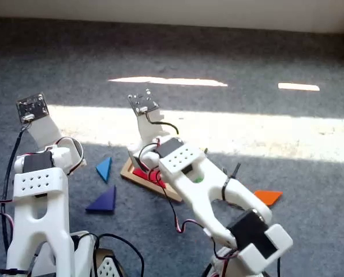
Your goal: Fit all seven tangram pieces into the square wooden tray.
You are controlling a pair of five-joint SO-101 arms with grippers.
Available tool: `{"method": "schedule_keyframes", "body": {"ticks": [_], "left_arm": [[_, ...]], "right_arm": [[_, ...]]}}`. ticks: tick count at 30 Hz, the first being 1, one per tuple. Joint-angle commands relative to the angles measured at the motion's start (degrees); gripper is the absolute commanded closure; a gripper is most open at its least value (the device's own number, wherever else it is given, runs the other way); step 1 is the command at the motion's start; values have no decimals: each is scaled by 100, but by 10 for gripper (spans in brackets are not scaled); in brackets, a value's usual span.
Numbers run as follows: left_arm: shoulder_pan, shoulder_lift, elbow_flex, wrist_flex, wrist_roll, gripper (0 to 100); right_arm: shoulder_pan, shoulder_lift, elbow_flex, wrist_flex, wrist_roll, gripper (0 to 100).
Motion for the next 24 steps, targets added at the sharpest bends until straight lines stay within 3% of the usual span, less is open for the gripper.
{"method": "schedule_keyframes", "body": {"ticks": [1, 5, 11, 20, 24], "left_arm": [[-92, -145, -13, -70, 62, 899], [-92, -145, -13, -70, 53, 899], [-92, -145, -13, -70, 44, 899], [-92, -145, -13, -70, 44, 899], [-92, -136, -13, -70, 44, 899]], "right_arm": [[-40, 356, -690, -92, -62, 746], [-4, 725, -848, -92, -44, 756], [31, 892, -840, -92, -35, 887], [136, 1367, -875, -84, 0, 889], [242, 1534, -884, -84, 448, 889]]}}
